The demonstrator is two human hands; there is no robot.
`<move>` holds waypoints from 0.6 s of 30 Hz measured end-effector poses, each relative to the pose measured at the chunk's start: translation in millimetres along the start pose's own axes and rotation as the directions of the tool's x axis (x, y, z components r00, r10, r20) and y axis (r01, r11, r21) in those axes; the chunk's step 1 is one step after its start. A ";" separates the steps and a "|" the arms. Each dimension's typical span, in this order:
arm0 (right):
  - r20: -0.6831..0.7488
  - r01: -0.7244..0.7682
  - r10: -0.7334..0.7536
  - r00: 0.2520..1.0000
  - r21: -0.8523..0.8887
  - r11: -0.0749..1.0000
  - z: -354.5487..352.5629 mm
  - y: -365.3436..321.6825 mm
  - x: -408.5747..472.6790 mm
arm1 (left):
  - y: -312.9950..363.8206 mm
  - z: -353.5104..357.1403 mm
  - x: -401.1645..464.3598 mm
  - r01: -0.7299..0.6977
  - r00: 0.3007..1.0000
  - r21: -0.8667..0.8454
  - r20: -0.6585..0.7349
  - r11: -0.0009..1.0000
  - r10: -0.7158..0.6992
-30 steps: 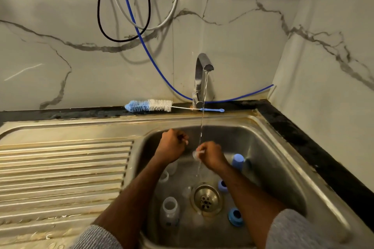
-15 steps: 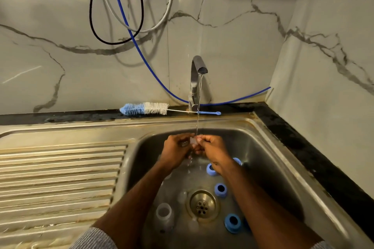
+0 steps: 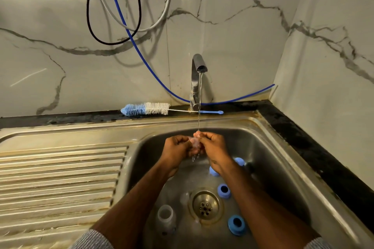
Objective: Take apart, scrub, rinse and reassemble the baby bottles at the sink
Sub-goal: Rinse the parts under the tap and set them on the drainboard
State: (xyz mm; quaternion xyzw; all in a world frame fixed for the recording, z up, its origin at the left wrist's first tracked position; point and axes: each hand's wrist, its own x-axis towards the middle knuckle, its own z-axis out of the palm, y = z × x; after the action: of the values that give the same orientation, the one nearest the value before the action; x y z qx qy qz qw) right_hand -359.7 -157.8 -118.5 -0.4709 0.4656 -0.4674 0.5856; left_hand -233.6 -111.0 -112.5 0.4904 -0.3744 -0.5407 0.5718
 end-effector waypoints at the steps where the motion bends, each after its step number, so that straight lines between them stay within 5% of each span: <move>1: 0.053 -0.014 0.013 0.999 0.026 1.000 -1.9 -1.4 0.9 | 0.8 -1.1 1.7 0.021 1.000 -0.049 -0.022 0.999 -0.022; 4: 0.150 0.019 -0.016 0.989 -0.018 1.000 -5.6 -2.7 0.5 | 2.2 -5.6 3.8 0.059 0.998 -0.120 -0.025 0.991 -0.062; 7: 0.056 0.084 -0.079 0.995 -0.094 0.992 0.4 -5.0 -5.4 | -1.8 -5.9 2.8 0.030 0.999 -0.101 0.024 0.994 -0.028; 11: -0.068 0.140 -0.157 0.985 -0.213 0.967 1.5 -3.1 -3.1 | -12.6 -5.2 4.8 -0.191 0.982 0.317 0.069 0.929 0.178; 13: -0.091 0.142 -0.168 0.982 -0.242 0.960 0.4 -2.0 -2.9 | -13.9 -6.1 5.1 -0.236 0.971 0.387 0.068 0.892 0.228; 18: 0.099 0.114 -0.106 0.989 -0.077 0.990 -1.5 -5.8 -1.5 | -0.3 -1.0 0.2 0.037 0.992 0.009 0.117 0.999 -0.037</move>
State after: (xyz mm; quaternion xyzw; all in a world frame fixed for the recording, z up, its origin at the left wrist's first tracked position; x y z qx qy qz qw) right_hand -362.0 -157.1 -112.8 -0.5413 0.4295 -0.4567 0.5603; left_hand -232.7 -111.0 -113.0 0.4663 -0.4000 -0.5779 0.5371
